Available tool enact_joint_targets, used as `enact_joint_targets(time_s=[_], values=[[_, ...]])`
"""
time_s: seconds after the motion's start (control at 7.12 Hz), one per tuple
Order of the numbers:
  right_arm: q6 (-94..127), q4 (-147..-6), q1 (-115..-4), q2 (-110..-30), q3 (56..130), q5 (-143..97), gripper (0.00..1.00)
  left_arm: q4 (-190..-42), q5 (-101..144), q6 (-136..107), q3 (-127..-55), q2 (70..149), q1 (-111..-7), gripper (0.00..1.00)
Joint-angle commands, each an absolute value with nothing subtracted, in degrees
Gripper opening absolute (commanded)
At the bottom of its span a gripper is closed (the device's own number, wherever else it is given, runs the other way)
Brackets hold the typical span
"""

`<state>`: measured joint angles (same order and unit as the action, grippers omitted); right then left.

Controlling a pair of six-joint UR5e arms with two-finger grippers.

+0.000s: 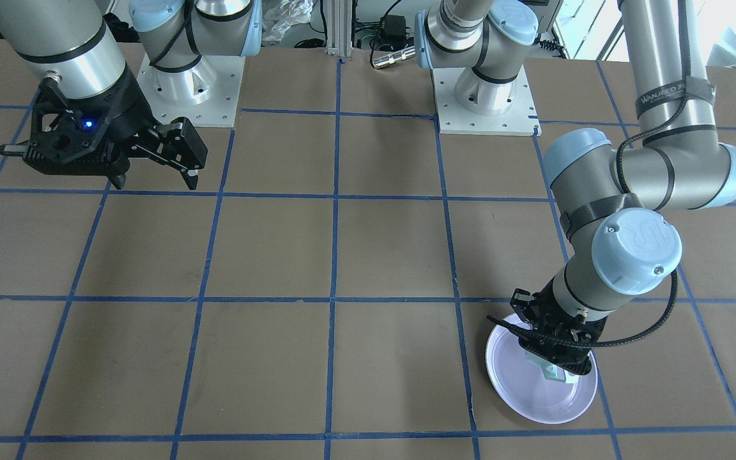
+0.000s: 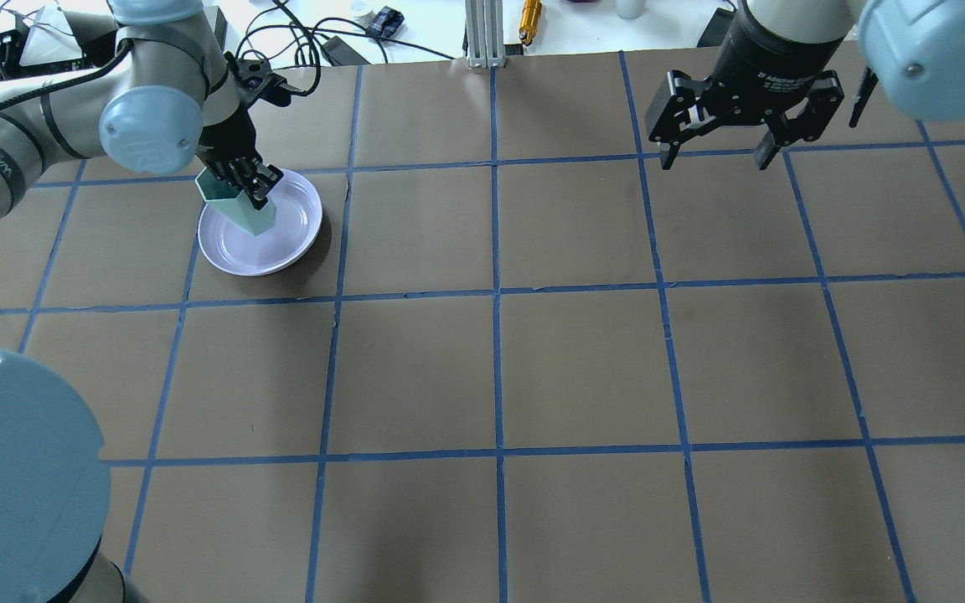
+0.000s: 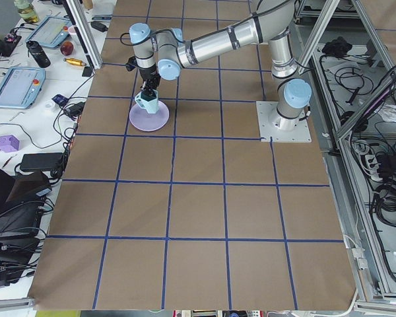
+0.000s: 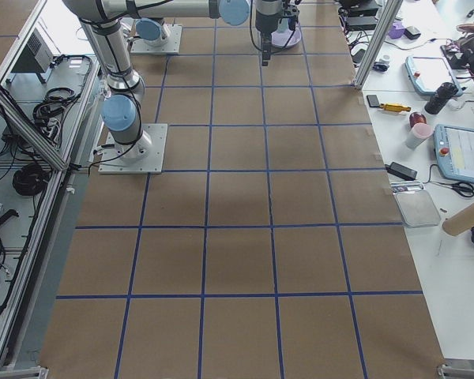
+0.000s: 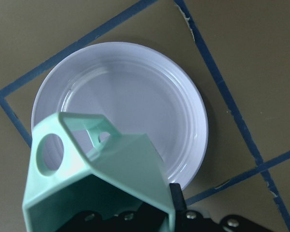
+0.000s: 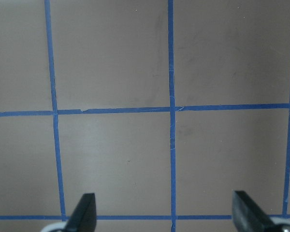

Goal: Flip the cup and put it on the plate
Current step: 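Carry the upright mug over the white plate with the left gripper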

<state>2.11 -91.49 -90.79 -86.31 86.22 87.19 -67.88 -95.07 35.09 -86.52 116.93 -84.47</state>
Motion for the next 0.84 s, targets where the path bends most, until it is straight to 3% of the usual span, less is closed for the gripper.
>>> enact_joint_targets(time_s=[0.0, 0.7], values=[[2.1, -91.5, -90.8, -86.3, 86.2, 87.2, 1.00, -63.8, -95.1, 35.6, -88.3, 117.9, -84.4, 0.00], [2.1, -91.5, -90.8, -86.3, 86.2, 87.2, 1.00, -63.4, -95.2, 35.3, -88.7, 119.2, -84.4, 0.00]])
